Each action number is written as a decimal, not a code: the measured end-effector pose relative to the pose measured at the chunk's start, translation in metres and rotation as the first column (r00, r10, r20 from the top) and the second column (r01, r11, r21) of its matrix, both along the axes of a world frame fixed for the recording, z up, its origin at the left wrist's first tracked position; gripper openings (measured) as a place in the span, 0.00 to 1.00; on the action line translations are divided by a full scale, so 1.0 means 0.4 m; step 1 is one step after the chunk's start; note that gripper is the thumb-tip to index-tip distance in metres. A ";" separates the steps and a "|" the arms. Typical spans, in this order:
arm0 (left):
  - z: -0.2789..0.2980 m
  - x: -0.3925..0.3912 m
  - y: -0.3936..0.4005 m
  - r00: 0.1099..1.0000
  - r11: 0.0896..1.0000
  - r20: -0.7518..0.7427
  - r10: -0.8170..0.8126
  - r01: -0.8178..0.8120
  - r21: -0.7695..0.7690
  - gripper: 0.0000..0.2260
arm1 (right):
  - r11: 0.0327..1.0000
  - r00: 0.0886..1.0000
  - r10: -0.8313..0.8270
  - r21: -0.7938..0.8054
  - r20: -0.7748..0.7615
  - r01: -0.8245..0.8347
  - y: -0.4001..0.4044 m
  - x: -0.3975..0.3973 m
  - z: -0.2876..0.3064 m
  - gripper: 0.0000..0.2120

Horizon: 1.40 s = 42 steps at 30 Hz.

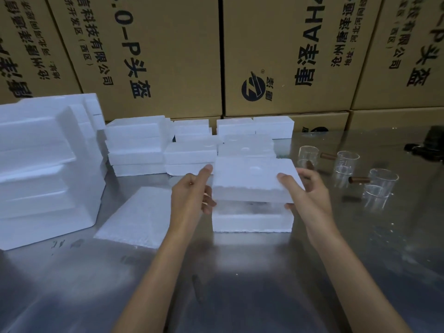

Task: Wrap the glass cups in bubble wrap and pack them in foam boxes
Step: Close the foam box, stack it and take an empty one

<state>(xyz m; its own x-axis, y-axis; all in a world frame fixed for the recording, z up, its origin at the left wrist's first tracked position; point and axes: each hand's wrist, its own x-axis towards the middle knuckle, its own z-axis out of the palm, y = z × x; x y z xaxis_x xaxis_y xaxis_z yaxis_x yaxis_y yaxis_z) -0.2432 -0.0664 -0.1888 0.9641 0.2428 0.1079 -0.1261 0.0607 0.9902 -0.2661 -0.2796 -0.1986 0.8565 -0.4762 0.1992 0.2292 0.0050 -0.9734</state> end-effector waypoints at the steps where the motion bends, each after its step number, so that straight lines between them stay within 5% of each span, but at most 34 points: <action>1: -0.011 0.003 0.002 0.999 0.998 -0.032 -0.027 0.028 0.048 0.19 | 0.999 1.000 0.000 -0.034 -0.011 0.000 0.000 0.001 -0.011 0.13; 8: -0.062 0.026 0.010 0.985 0.959 -0.126 -0.117 0.145 0.242 0.15 | 0.983 0.999 -0.026 -0.182 -0.030 0.020 0.007 0.008 -0.073 0.11; 11: -0.069 0.033 0.004 0.976 0.973 -0.149 -0.156 0.178 0.149 0.14 | 0.994 0.998 0.033 -0.098 -0.060 -0.039 0.014 0.007 -0.075 0.11; 17: -0.069 0.024 0.013 0.943 0.962 -0.216 -0.254 0.269 0.042 0.28 | 0.990 0.985 0.137 0.034 -0.108 -0.134 0.011 -0.007 -0.074 0.11; 24: -0.067 0.015 0.002 0.926 0.937 -0.188 -0.326 0.343 0.062 0.19 | 0.970 0.966 0.242 0.063 -0.091 -0.236 -0.010 -0.020 -0.071 0.22; 42: -0.089 0.037 0.032 0.931 0.938 -0.163 -0.328 0.342 0.065 0.14 | 0.969 0.968 0.246 0.023 -0.044 -0.245 0.007 -0.034 -0.097 0.22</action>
